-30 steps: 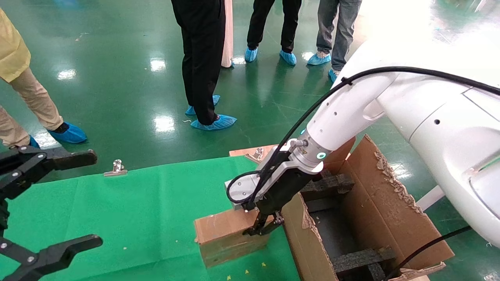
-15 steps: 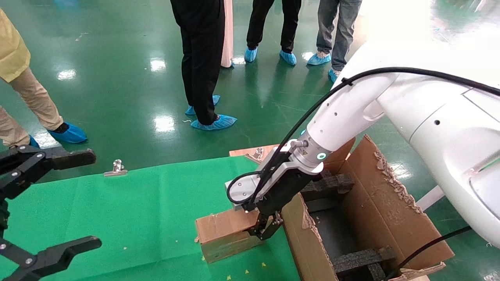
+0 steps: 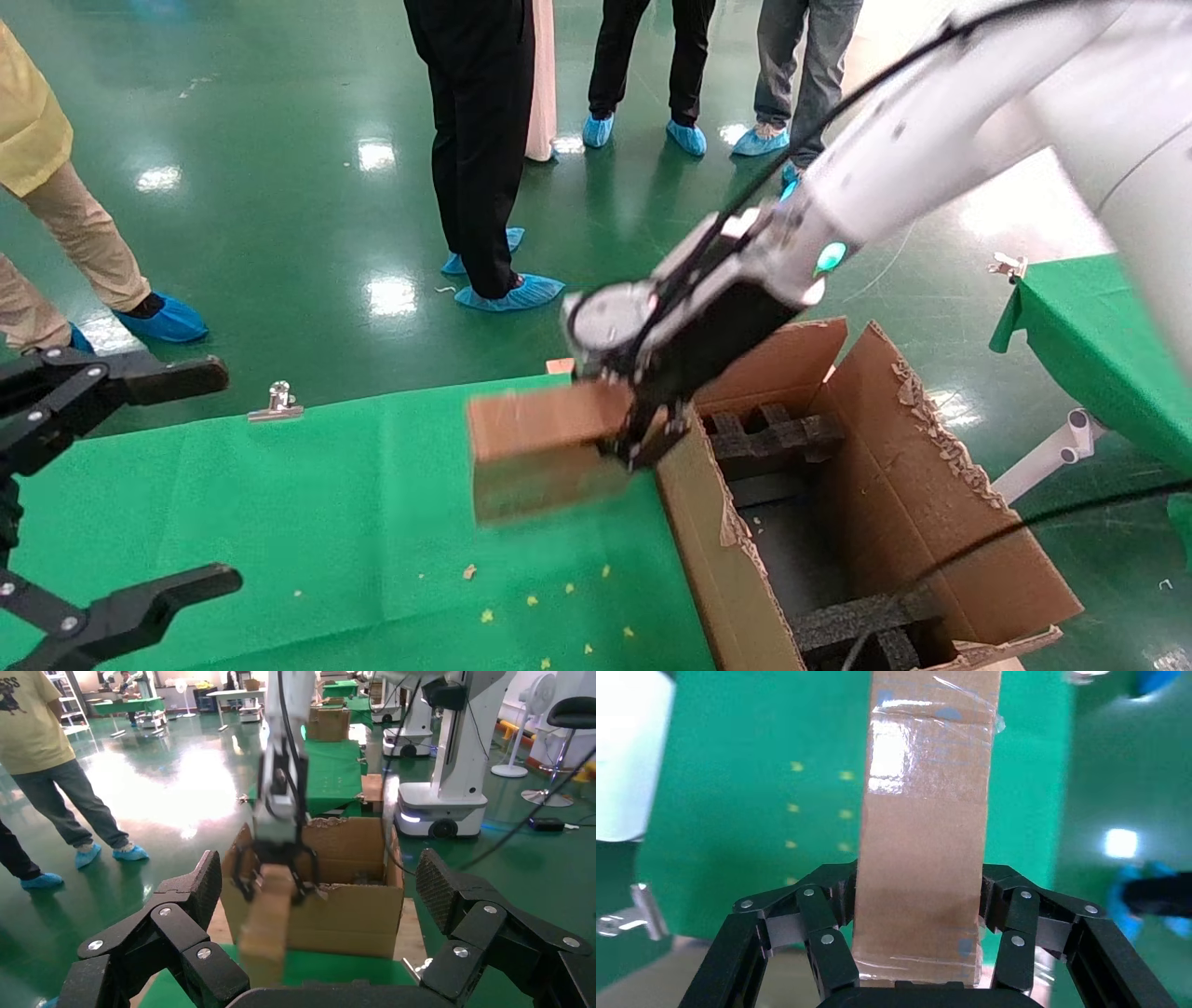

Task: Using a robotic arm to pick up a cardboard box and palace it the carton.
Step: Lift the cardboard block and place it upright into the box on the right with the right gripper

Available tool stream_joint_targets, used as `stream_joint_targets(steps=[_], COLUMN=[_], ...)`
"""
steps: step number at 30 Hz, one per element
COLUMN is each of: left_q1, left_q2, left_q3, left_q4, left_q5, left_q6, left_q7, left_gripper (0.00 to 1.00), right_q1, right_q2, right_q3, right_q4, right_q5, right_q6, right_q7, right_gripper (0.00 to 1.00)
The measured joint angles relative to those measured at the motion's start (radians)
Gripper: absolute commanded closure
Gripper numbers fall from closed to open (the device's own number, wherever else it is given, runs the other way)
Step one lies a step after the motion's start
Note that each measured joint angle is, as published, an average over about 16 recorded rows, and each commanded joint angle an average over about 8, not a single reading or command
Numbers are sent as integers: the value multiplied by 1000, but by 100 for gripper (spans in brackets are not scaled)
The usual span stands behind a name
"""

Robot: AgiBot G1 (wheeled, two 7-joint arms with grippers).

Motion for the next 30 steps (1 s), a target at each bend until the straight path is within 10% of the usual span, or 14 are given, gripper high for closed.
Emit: stream_joint_targets(steps=[30], left_q1=[0], left_q2=[0], left_q3=[0], left_q4=[0], left_q5=[0], left_q6=[0], left_q7=[0], left_gripper=[0], right_q1=[349], right_q2=[187], right_q3=[-306], right_q4=[-103], right_q5=[188], right_q6=[-11], right_q7=[-73], right_gripper=[100])
